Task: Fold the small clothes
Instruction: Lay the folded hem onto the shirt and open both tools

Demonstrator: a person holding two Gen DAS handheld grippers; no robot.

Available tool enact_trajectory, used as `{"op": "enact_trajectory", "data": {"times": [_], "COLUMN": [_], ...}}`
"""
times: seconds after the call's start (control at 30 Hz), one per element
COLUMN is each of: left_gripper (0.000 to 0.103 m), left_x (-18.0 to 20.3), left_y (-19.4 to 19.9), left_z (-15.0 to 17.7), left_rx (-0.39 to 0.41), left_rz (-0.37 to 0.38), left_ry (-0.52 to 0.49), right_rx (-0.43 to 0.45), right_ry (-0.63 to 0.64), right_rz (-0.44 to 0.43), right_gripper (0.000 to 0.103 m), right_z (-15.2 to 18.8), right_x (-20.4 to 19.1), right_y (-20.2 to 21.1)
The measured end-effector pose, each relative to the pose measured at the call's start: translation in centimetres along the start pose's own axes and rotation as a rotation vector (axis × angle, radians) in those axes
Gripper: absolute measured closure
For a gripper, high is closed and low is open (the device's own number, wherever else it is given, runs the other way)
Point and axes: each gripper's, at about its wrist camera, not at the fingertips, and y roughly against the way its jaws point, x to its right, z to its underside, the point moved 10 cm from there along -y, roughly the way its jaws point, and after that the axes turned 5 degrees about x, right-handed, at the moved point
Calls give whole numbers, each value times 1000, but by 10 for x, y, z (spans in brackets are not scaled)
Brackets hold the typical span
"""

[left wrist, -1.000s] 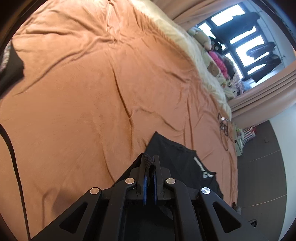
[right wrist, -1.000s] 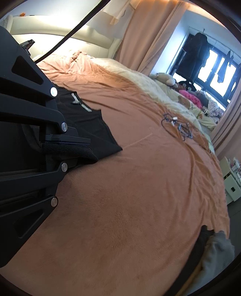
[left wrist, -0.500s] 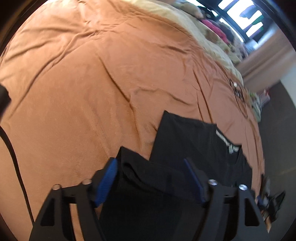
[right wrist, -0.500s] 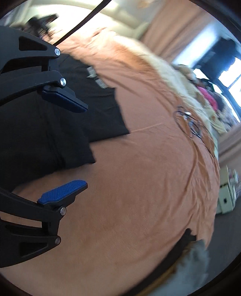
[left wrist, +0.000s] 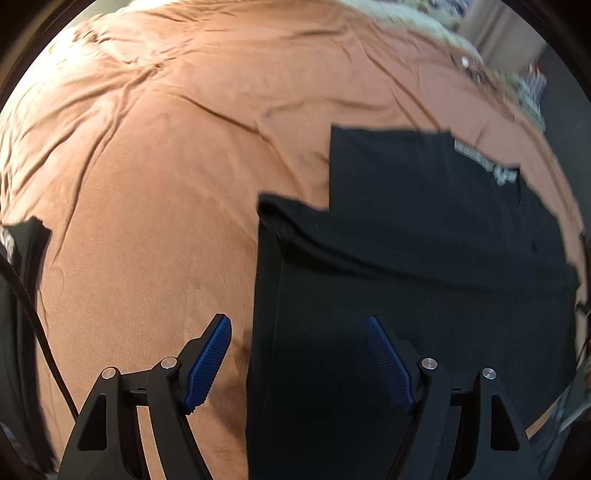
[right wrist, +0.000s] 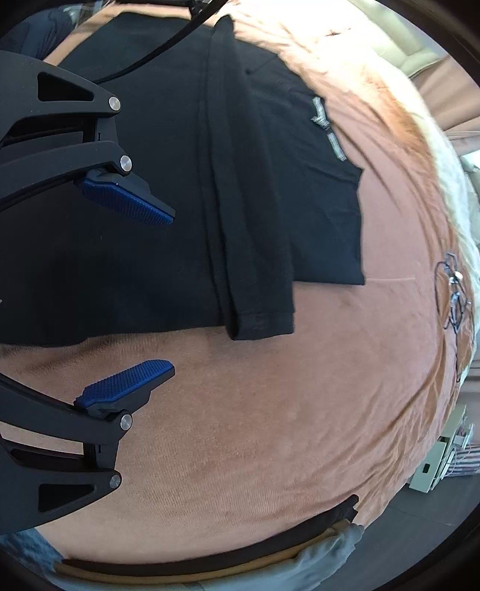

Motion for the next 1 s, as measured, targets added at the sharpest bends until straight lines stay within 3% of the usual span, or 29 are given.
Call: {"op": "enact_trajectory", "data": {"times": [0.13, 0.23, 0.37, 0.77, 0.93, 1.0], "left_gripper": [26, 26, 18, 15, 15, 24], "left_x": [-2, -4, -6, -5, -9, -14], "left_y": [-18, -31, -42, -71, -76, -69], "left_z": [3, -5, -27, -97, -125, -135], "left_rx": [-29, -30, 5, 59, 77, 106], "left_rz": [-71, -89, -116, -173, -164, -160], "left_ry": [-55, -61, -70, -115, -51, -16], "right_rx": [-30, -15, -1, 49, 93, 124], "right_ry": [24, 53, 83, 95, 39, 29], "right_rz": [28, 55, 84, 123, 137, 135], "right_gripper": [28, 22, 22, 22, 22, 22], "right_z": [0, -11, -29, -90, -110, -113], "right_x": [-4, -11, -14, -19, -14, -13], "right_y": [-20, -32, -45, -96, -102, -94]}}
